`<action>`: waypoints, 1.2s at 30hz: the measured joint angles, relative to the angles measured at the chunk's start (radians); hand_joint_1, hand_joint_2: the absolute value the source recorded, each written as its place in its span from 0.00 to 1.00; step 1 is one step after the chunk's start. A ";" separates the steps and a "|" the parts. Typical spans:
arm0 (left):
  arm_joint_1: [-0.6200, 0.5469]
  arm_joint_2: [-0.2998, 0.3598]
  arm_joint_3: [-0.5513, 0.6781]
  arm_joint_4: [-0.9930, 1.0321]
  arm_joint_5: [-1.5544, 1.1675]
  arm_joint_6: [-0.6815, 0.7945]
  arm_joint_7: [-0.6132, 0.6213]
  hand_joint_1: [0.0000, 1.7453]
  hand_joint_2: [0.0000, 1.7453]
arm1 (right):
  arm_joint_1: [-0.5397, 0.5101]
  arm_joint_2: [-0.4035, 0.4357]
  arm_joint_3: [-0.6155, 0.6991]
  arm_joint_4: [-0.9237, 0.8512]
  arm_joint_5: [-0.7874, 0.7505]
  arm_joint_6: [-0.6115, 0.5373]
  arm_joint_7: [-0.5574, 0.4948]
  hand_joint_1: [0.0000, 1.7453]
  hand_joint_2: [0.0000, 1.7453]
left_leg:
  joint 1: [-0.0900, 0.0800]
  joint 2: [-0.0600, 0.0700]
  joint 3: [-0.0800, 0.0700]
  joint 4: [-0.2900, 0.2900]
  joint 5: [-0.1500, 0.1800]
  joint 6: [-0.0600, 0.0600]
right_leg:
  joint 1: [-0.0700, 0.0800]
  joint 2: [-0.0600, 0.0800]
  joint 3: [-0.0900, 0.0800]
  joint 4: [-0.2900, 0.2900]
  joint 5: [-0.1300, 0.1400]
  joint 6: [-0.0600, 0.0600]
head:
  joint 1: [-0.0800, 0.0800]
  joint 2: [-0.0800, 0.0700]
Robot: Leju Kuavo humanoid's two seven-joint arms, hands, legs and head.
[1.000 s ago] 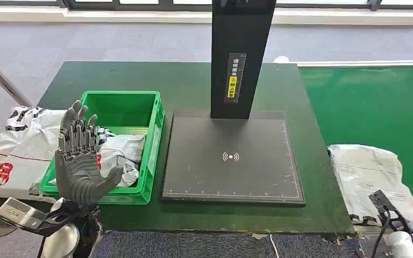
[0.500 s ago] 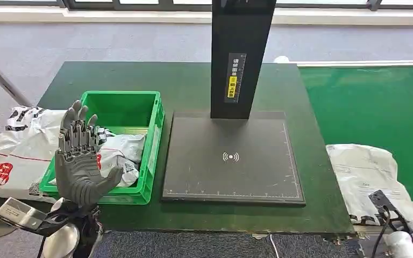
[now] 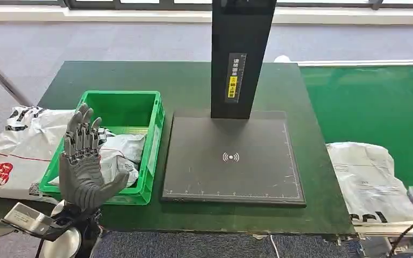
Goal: Moved the parcel from conveyor to table for the left to box.
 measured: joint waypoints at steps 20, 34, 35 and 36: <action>0.088 -0.048 0.009 -0.082 -0.062 -0.019 -0.006 0.00 1.00 | 0.155 0.173 0.068 -0.838 -0.022 0.077 0.047 0.00 1.00 | 0.000 -0.002 0.000 0.000 0.000 0.000 | 0.000 -0.003 0.000 0.001 -0.003 0.000 | 0.000 0.000; 0.091 -0.066 0.024 -0.091 -0.074 -0.051 -0.006 0.00 1.00 | 0.154 0.162 0.153 -0.786 0.372 0.020 0.187 0.00 1.00 | 0.000 -0.001 0.001 0.000 0.000 0.000 | 0.000 -0.003 0.000 0.001 -0.003 0.001 | 0.000 0.000; 0.091 -0.067 0.024 -0.091 -0.074 -0.052 -0.006 0.00 1.00 | 0.149 0.160 0.162 -0.770 0.390 0.015 0.192 0.00 1.00 | 0.000 -0.001 0.001 0.000 0.000 0.000 | 0.000 -0.003 0.000 0.001 -0.003 0.001 | 0.000 0.000; 0.091 -0.067 0.024 -0.091 -0.074 -0.053 -0.006 0.00 1.00 | 0.145 0.159 0.166 -0.757 0.410 0.011 0.199 0.00 1.00 | 0.000 -0.002 0.000 0.000 0.000 0.000 | 0.000 -0.003 0.001 0.001 -0.003 0.001 | 0.000 0.000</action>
